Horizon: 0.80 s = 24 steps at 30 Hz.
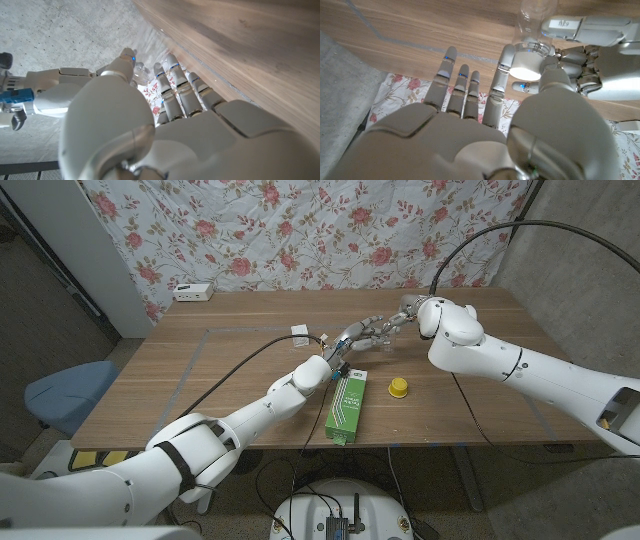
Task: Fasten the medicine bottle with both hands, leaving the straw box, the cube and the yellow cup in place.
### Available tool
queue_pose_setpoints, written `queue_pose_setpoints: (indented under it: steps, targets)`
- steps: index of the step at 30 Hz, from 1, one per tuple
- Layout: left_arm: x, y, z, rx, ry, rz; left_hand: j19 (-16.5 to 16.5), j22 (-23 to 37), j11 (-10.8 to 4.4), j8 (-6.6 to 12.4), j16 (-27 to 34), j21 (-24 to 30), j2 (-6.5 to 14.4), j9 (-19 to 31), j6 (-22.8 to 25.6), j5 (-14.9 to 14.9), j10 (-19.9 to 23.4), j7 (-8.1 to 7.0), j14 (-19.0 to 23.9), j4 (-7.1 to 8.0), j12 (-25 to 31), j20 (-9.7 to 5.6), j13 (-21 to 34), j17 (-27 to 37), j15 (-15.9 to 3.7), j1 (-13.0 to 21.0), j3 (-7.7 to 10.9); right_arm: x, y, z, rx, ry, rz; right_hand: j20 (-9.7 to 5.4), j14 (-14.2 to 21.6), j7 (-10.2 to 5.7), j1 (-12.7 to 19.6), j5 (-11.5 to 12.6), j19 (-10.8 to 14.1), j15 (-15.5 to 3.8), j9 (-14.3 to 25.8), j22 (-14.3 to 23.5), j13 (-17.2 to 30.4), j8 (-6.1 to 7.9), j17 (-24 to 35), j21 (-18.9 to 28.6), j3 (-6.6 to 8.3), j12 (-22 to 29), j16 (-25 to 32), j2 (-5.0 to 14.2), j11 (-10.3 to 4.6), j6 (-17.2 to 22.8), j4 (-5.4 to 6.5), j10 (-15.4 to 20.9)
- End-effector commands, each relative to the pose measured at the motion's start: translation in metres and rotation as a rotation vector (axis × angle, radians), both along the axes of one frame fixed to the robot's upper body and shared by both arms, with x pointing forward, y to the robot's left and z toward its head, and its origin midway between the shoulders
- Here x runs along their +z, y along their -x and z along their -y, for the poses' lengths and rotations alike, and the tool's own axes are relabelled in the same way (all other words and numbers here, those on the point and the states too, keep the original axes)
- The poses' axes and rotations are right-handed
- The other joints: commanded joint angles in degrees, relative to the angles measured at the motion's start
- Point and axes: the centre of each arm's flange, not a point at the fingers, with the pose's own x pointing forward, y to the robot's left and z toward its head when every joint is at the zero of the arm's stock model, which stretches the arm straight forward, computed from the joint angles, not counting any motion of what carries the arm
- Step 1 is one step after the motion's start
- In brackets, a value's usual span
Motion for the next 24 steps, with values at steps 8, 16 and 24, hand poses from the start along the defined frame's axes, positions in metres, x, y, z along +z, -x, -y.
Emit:
queue_pose_setpoints:
  steps: [8, 16, 24]
  targets:
    - [-0.0012, 0.0004, 0.0012, 0.005, 0.002, -0.003, 0.2, 0.1, -0.17, 0.09, 0.2, 0.1, 0.1, 0.2, 0.3, 0.3, 0.2, -0.30, 0.4, -0.15, 0.4, -7.28, 0.1, 0.2, -5.93, -0.4, 0.49, -0.0035, -0.0036, 0.0031, -0.042, -0.039, -0.001, 0.16, 0.9, 0.76, -3.5, -0.4, 0.1, 0.58, 0.4, 0.1, 0.0, 0.64, 0.2, -0.3, -1.02, 0.0, 0.1, -0.18, 0.63, 1.7, 1.26, 1.8]
    - [-0.0016, 0.0009, 0.0014, 0.007, 0.001, -0.003, 0.2, 0.1, -0.30, 0.10, 0.2, 0.1, 0.1, 0.2, 0.4, 0.3, 0.2, -0.32, 0.4, -0.17, 0.4, -7.30, 0.1, 0.2, -5.95, -0.4, 0.46, -0.0041, -0.0047, 0.0033, -0.059, -0.056, 0.009, 0.10, 2.2, 0.50, -5.7, -0.7, 0.5, 0.50, -0.4, 0.2, -0.1, 1.47, 0.2, -0.2, -1.24, 0.5, 0.2, 0.40, 0.47, 5.2, 1.96, 4.2]
    - [-0.0019, 0.0017, 0.0017, 0.007, 0.003, -0.002, 0.3, 0.1, -0.31, 0.12, 0.2, 0.1, 0.1, 0.2, 0.4, 0.3, 0.3, -0.34, 0.4, -0.16, 0.4, -7.31, 0.1, 0.2, -5.89, -0.4, 0.49, -0.0048, -0.0047, 0.0032, -0.061, -0.057, 0.013, 0.10, 2.8, 0.18, -5.9, -0.8, 0.8, 0.09, -0.9, 0.2, -0.2, 1.82, 0.0, -0.2, -0.75, 0.6, 0.2, 1.16, 0.43, 7.1, 1.84, 5.3]
